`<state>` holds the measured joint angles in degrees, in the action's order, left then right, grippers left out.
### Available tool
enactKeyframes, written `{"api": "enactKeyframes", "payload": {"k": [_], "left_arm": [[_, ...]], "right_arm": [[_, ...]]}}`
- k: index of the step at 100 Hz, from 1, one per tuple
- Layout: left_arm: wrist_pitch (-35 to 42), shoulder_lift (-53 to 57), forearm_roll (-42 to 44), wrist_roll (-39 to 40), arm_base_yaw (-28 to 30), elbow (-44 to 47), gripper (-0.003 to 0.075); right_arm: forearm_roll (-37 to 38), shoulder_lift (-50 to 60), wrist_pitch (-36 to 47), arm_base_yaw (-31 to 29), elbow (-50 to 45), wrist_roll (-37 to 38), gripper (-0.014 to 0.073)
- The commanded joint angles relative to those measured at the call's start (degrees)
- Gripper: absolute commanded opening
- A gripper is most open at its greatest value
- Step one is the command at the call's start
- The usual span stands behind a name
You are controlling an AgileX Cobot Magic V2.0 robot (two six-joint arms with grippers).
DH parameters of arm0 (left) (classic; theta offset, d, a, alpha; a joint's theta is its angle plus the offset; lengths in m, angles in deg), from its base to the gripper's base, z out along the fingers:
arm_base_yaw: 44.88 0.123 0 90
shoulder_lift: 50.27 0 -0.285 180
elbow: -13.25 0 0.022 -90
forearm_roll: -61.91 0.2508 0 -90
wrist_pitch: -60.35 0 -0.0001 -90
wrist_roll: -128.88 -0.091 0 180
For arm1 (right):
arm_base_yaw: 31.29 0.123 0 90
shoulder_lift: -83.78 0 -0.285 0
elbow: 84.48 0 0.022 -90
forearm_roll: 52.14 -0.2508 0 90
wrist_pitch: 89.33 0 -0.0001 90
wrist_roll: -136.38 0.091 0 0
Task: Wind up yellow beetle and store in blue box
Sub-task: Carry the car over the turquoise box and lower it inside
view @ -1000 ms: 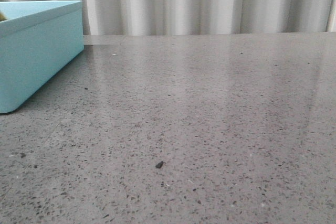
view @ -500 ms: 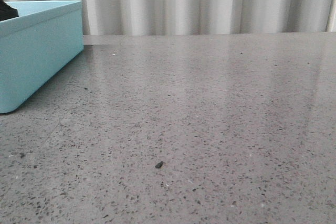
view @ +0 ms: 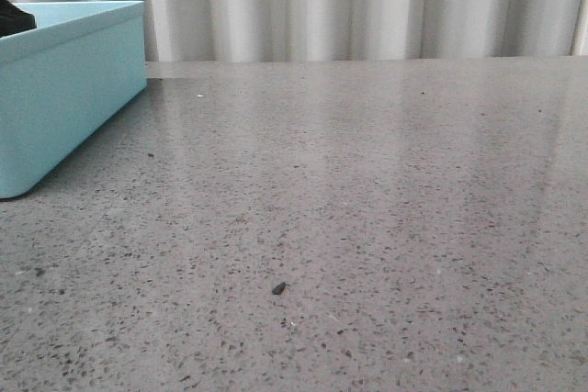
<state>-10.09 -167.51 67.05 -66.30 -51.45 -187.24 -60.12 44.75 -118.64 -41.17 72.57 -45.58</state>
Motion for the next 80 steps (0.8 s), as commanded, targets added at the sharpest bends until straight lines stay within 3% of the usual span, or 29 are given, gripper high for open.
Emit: {"api": "enactKeyframes", "payload": {"k": [1,25,44,70,75,80], "left_arm": [[-2.2,4.1,0.0,0.7,0.1,-2.5,0.0585],[-1.6,9.6,-1.8,3.5,0.1,-6.3,0.0549],[2.1,17.8,-5.7,4.2,0.1,-6.6,0.0362],[3.0,28.8,-9.5,4.2,0.1,-6.2,0.0029],[3.7,30.8,-9.9,4.2,0.1,-5.2,-0.0022],[4.9,33.0,-10.4,4.2,0.1,-4.0,-0.0021]], "right_arm": [[0.4,-0.6,4.7,0.2,1.4,-0.3,-0.0061],[0.4,-0.6,4.0,0.4,1.4,-0.3,-0.0061],[0.4,-0.6,3.9,1.9,1.4,-0.3,-0.0061],[5.1,-0.6,1.7,5.5,1.4,-0.3,-0.0061],[5.1,-0.6,1.1,6.0,1.3,-0.3,-0.0061],[5.1,-0.6,1.1,6.3,0.7,-0.3,-0.0061]]}}
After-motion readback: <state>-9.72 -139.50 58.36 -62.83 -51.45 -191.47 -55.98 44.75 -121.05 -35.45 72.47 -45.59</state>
